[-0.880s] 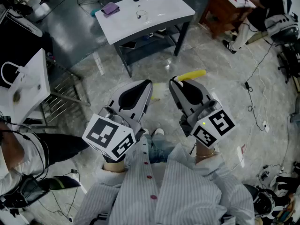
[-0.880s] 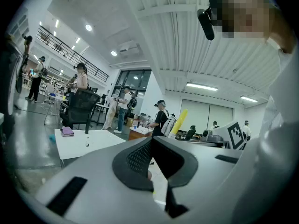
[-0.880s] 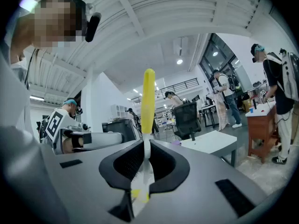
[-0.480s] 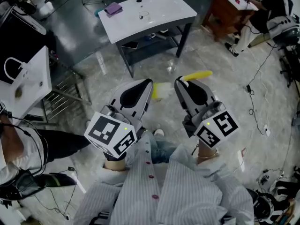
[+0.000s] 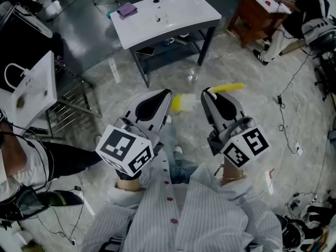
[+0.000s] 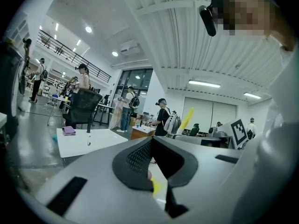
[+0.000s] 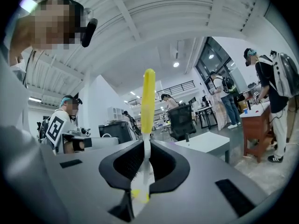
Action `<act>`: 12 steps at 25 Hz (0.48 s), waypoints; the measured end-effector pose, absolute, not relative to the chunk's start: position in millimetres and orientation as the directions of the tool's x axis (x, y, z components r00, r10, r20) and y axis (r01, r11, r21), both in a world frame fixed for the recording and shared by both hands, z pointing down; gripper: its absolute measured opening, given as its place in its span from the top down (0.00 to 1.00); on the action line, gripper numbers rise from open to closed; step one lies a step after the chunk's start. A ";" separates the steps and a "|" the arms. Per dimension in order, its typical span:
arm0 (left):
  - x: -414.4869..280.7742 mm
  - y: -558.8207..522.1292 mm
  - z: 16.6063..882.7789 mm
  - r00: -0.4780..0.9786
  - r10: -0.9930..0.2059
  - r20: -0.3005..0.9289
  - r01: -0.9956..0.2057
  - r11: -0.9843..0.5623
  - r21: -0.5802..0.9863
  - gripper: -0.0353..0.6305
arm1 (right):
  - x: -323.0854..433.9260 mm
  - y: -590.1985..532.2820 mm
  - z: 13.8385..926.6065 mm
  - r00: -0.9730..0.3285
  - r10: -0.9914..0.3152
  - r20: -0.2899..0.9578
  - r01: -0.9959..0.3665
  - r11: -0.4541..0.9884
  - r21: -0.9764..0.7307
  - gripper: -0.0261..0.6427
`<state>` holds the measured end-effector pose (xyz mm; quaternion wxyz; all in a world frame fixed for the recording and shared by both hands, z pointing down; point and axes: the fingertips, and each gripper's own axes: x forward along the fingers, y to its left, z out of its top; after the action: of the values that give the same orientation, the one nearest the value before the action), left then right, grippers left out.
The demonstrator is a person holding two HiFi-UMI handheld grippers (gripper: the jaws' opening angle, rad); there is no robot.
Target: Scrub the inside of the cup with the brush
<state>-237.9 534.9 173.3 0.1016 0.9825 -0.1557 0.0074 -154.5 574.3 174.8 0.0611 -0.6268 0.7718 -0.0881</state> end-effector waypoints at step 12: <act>-193.9 408.5 181.1 0.952 -0.299 0.068 -0.307 -0.931 0.200 0.94 | -109.0 448.7 187.2 -0.198 -0.979 0.052 -0.954 0.181 -0.240 0.88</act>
<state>-193.9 408.5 181.1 0.1049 0.9823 -0.1541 0.0183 -109.0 448.7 187.2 0.0565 -0.6306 0.7662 -0.1099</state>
